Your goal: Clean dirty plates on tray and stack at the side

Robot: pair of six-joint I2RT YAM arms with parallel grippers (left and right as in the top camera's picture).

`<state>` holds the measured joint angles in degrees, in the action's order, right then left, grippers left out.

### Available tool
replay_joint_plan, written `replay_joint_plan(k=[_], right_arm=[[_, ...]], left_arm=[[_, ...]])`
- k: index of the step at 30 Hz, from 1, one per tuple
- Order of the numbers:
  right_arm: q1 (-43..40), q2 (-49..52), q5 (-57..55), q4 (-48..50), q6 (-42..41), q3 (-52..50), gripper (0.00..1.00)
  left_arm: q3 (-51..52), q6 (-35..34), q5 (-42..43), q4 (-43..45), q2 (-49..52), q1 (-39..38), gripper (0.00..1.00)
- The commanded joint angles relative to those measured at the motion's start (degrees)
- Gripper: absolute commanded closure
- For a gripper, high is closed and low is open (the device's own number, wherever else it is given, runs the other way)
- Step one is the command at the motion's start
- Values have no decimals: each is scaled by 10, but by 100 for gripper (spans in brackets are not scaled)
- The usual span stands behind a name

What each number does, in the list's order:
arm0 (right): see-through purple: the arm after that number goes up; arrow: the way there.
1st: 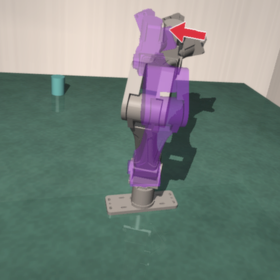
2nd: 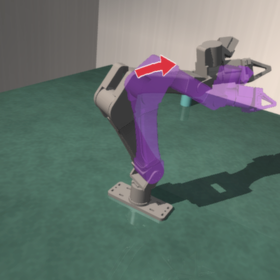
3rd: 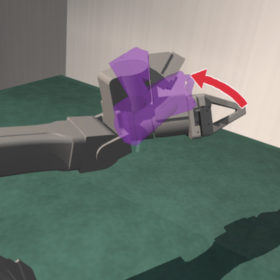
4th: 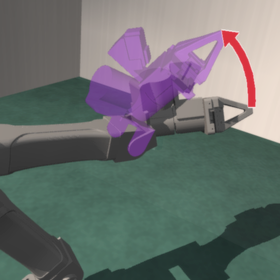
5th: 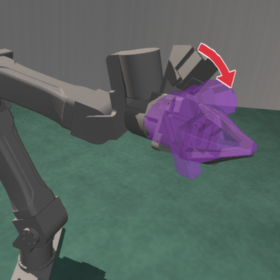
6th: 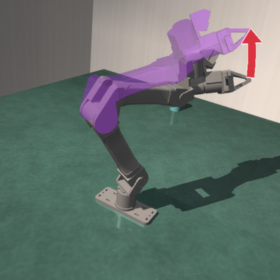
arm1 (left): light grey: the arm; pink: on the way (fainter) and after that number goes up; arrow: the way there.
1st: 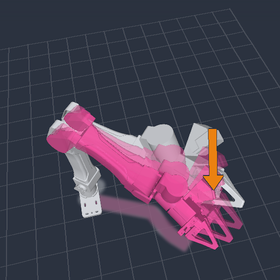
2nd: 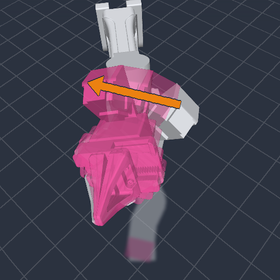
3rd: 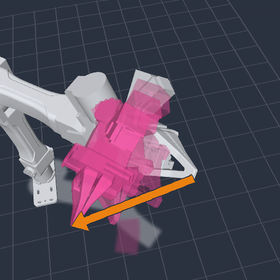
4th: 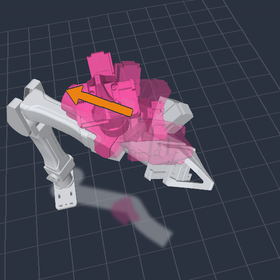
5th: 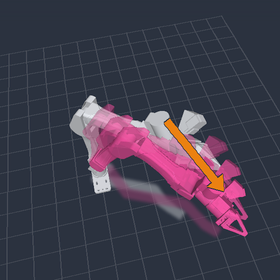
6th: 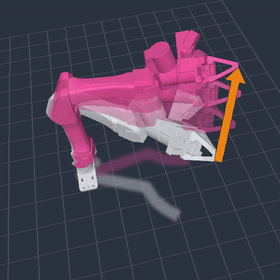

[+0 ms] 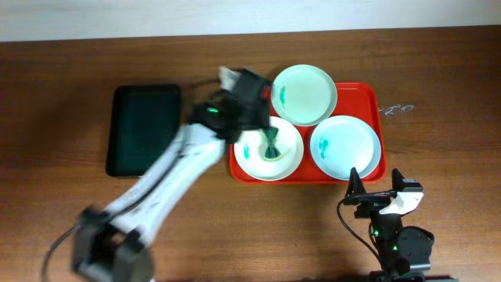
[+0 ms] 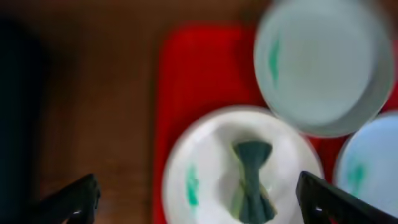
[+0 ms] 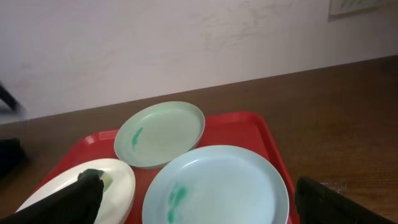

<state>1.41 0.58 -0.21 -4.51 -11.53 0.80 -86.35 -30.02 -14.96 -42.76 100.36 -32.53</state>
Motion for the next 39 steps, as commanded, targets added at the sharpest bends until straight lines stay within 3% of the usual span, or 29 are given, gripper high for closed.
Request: replay_joint_plan(k=[1,3,5,6,7,10,11,12,13,15,16,18,20,23,25,26,27,30,34,39], right_arm=[[-3,-4,-5,-2,5,-5,2],[-3,-4,54,30,-48,-5,2],[-3,-4,215,47,-181,-5,1],[-3,-4,225,74,-248,-5,2],[-3,-4,226,160,-340,-5,2],[-3,-4,161,503,-328,-4,2],[-3,-4,90,575,-298,13,2],[-3,-3,50,568,-264,45,2],[-3,6,41,464,-166,132,2],[-3,92,42,98,-35,363,2],[-3,188,42,-83,9,489,2],[-3,394,55,-339,23,675,2],[-3,547,140,-449,23,770,2],[-2,782,369,-447,23,814,1],[7,922,366,-446,23,814,41],[15,981,366,-445,33,814,56],[24,1016,363,-445,46,814,64],[69,1116,300,-414,68,814,64],[96,1143,143,-373,69,804,64],[98,1146,149,-339,107,778,65]], left_arm=[[-10,3,-26,-63,-64,83,1],[-10,2,-23,-113,-62,124,1],[-10,3,-10,-139,-62,133,1],[-10,3,-3,-145,-62,132,1],[-10,3,9,-154,-62,132,1],[-10,3,13,-159,-62,132,1],[-10,3,13,-159,-62,132,1],[-10,3,13,-159,-62,132,1],[-10,3,13,-159,-62,132,1],[-10,3,13,-161,-62,132,1],[-10,2,13,-160,-62,132,1],[-10,2,12,-155,-62,132,1],[-10,2,12,-149,-62,132,1],[-10,2,12,-150,-62,132,1],[-10,2,13,-150,-62,132,1],[-10,2,13,-150,-62,132,1],[-10,2,13,-150,-62,132,1],[-10,2,13,-150,-62,132,1],[-10,2,21,-150,-62,132,1],[-10,3,57,-150,-62,132,1]])
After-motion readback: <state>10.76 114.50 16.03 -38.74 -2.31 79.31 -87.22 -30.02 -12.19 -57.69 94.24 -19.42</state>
